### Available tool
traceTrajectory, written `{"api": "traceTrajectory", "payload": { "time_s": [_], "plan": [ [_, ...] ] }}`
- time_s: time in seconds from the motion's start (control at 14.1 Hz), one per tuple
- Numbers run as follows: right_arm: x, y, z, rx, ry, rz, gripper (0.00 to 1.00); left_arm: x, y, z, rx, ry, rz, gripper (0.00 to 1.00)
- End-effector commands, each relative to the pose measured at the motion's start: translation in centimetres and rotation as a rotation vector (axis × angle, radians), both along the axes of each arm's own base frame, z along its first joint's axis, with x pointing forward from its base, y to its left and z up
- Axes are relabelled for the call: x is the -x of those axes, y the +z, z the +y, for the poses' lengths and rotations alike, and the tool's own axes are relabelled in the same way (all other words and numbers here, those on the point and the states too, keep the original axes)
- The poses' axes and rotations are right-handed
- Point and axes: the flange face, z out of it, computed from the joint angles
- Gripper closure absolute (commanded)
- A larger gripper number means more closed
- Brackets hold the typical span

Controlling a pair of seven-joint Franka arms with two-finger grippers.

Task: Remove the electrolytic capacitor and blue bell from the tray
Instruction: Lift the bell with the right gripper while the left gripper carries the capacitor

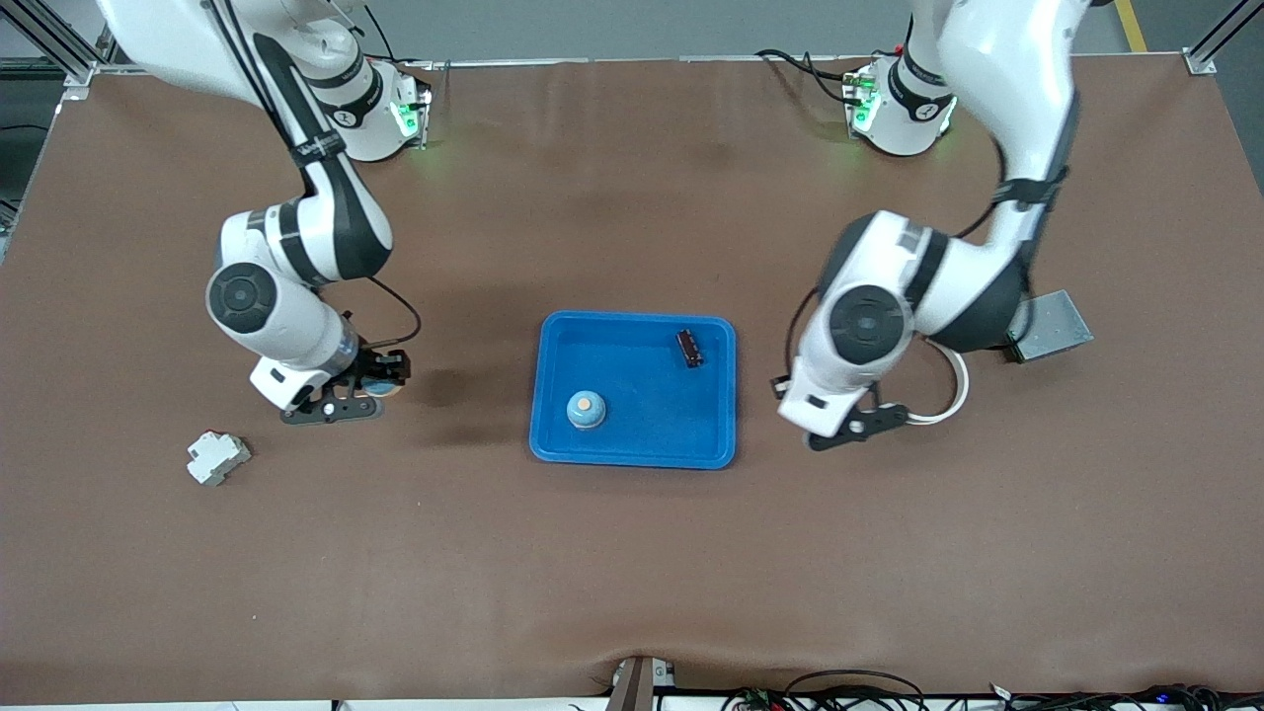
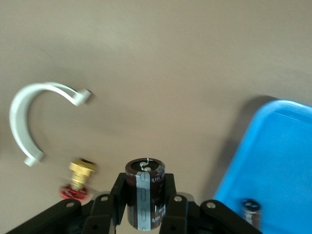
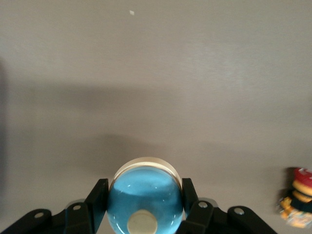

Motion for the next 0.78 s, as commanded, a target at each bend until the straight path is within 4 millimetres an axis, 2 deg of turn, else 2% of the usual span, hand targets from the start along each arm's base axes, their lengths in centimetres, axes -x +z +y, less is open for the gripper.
{"api": "traceTrajectory", "payload": {
  "time_s": [0.0, 0.07, 0.21, 0.57, 0.71],
  "plan": [
    [1.5, -0.6, -3.2, -0.021, 0.045, -0.018, 1.0, -0.2, 1.7, 7.3, 0.05, -0.084, 0.029, 1.0],
    [1.7, -1.3, -4.8, -0.023, 0.055, -0.03, 1.0, -0.5, 1.5, 9.4, 0.057, -0.117, 0.041, 1.0],
    [2.3, -2.7, -6.5, -0.025, 0.074, -0.064, 1.0, -1.1, 1.0, 12.9, 0.057, -0.169, 0.053, 1.0],
    [2.6, -3.9, -7.9, -0.025, 0.079, -0.098, 1.0, -2.7, 0.2, 21.4, 0.067, -0.274, 0.051, 1.0],
    [2.6, -4.6, -8.3, -0.025, 0.086, -0.105, 1.0, -2.8, -1.5, 23.8, 0.063, -0.308, 0.027, 1.0]
  ]
}}
